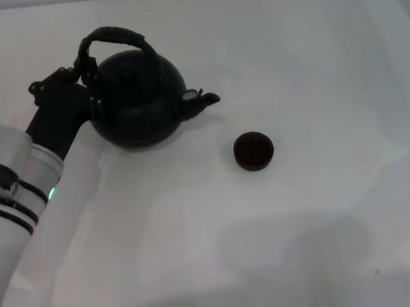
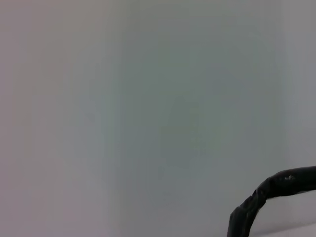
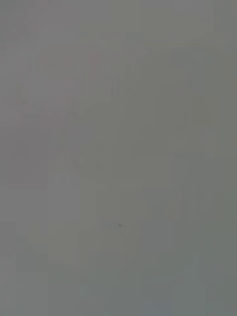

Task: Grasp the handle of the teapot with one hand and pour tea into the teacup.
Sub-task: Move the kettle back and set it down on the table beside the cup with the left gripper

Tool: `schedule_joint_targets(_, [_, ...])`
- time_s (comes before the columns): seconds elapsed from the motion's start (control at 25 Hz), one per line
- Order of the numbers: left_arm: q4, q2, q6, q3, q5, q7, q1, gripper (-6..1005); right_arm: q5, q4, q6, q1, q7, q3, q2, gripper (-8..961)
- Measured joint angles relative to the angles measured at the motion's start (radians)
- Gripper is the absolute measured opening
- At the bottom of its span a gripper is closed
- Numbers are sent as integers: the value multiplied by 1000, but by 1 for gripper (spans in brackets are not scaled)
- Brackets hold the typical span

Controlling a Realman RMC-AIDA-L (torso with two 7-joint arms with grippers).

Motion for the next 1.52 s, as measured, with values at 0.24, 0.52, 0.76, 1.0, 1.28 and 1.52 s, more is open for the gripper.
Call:
schedule_joint_targets(0.24, [-16,-1,-2,5,-5,0,4,137,0,0,1,1,1,0,2,860])
schedule_joint_targets(0.52, [-22,-1,1,3,-6,-5,13,149,0,1,1,5,1,0,4,860])
schedule_joint_targets(0.76, [-22,-1,6,3,-3,-5,16,324,0,8,1,8,2,0,4,860])
schedule_joint_targets(1.0, [-18,3,48,42,6,-5,35,460,0,12,3,8,3,1,4,860])
schedule_joint_targets(1.28, [-18,4,125,40,0,-5,86,714,0,12,4,8,3,11,2,860])
schedule_joint_targets(1.52, [-17,6,156,49,3,-5,110,876,0,12,5,6,3,12,1,860])
